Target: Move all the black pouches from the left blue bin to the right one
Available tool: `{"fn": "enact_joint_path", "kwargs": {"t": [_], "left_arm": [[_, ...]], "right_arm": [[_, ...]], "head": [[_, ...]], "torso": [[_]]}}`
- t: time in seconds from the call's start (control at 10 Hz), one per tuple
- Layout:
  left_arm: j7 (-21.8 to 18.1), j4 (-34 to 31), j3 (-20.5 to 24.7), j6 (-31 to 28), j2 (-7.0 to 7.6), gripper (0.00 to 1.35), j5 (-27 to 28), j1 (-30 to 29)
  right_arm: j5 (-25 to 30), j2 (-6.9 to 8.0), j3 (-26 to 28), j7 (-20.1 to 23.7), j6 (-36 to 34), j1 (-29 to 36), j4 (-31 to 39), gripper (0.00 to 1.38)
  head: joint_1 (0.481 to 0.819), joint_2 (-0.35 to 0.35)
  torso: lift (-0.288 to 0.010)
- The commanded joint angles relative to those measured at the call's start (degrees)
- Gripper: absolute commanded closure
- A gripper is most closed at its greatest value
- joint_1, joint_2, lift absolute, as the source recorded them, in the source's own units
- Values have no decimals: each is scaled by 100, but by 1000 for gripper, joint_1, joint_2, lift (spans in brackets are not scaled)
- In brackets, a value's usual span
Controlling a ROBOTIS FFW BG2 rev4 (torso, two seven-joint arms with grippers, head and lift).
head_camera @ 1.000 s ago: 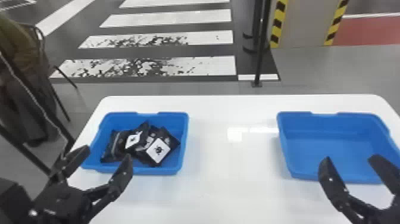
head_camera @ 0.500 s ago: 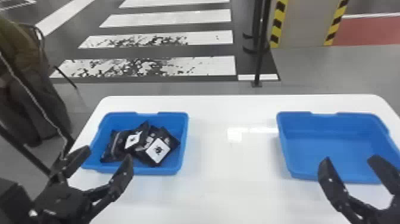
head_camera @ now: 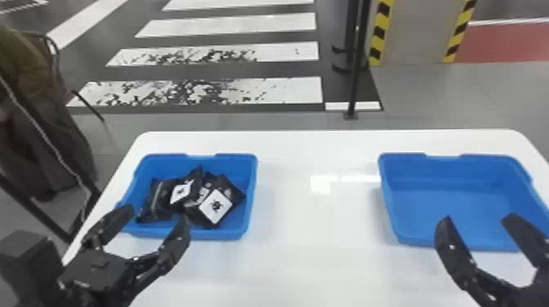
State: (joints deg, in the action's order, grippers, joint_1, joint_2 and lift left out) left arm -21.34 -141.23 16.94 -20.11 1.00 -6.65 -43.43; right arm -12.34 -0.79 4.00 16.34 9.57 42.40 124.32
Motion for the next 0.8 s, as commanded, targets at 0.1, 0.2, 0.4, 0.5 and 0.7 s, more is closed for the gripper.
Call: {"fn": "enact_joint_path", "kwargs": {"t": [0.1,0.2,0.4,0.5,0.7], "left_arm": [[33,194,20,-675,58,156,220,546],[77,250,20,-970,76,156,357,841],[77,700,-118,-1392,199,154,471,1544],[86,925,-209,-1617,269,154,460,1826],[77,1432,-357,-2250,348,153,437,2416]], "right_arm": [[-34,0,0,0,-28,-7,-22,139],[-46,0,0,0,-42,-21,-36,139],[-46,0,-11,0,-42,-35,-50,139],[-46,0,-11,0,-42,-49,-64,139],[-68,0,-11,0,-42,-64,-92,140]], "head": [[695,104],[695,112],[695,131],[695,129],[695,119]], "torso": [[-140],[-140],[-140],[-140],[-140]]}}
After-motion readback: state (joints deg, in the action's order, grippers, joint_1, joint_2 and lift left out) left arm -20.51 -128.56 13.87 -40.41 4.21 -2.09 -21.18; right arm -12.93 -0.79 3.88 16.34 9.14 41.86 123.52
